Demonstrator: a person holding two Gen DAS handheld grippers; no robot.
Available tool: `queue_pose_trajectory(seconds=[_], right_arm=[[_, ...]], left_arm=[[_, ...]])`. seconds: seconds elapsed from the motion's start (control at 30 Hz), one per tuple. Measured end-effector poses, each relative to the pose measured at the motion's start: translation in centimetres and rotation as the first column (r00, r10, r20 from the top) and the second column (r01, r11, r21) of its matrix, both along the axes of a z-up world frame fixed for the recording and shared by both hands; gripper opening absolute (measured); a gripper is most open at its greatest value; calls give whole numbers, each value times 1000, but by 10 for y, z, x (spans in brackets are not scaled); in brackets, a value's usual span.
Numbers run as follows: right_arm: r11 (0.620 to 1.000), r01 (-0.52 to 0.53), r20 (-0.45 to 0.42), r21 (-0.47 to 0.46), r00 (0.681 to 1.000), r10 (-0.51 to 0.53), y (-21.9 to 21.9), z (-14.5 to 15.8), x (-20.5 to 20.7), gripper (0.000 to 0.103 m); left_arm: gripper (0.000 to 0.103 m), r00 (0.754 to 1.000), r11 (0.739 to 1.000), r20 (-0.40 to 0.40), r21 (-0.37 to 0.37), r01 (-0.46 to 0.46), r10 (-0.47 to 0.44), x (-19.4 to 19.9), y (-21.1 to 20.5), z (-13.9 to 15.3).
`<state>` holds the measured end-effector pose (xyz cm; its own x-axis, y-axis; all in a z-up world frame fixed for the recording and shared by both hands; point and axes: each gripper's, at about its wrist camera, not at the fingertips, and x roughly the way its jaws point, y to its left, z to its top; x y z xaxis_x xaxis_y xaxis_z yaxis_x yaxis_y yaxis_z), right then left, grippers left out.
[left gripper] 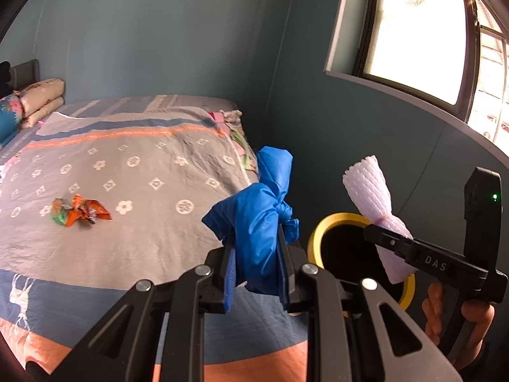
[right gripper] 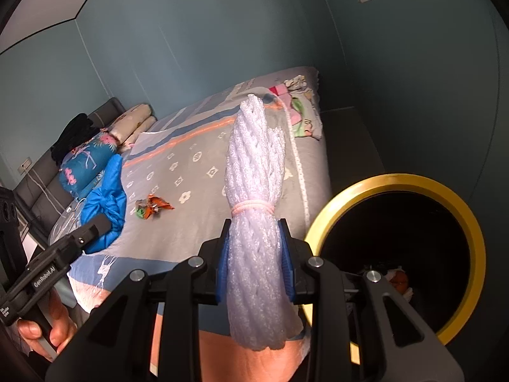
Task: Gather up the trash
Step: 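Carry the blue bag and white foam sleeve with both tools over the bin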
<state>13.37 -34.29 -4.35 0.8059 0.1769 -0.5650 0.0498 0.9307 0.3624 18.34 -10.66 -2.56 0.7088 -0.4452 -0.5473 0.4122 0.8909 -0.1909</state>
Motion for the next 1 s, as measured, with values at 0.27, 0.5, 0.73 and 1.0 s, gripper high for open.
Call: queue_pose_trajectory(seconds=[0.27,0.5,0.73,1.0], right_arm=[[998,68,14,-6,998,-68,-16,2,-5,27],[994,111,15,4,994,-111,-37,1,-2,27],[989,149,18,-5,989,-149,-51,4,2,27],[979,203,-5,-4,979,-203,-84,-3,10,27]], left_arm=[[20,998,998,-29,5,58,-57,13,-38,-7],[20,993,994,-35,10,110,-110,23,-74,-15],[20,984,986,-64,8,165,-164,39,-103,-29],[20,970,975,-106,7,222,-220,59,-136,-48]])
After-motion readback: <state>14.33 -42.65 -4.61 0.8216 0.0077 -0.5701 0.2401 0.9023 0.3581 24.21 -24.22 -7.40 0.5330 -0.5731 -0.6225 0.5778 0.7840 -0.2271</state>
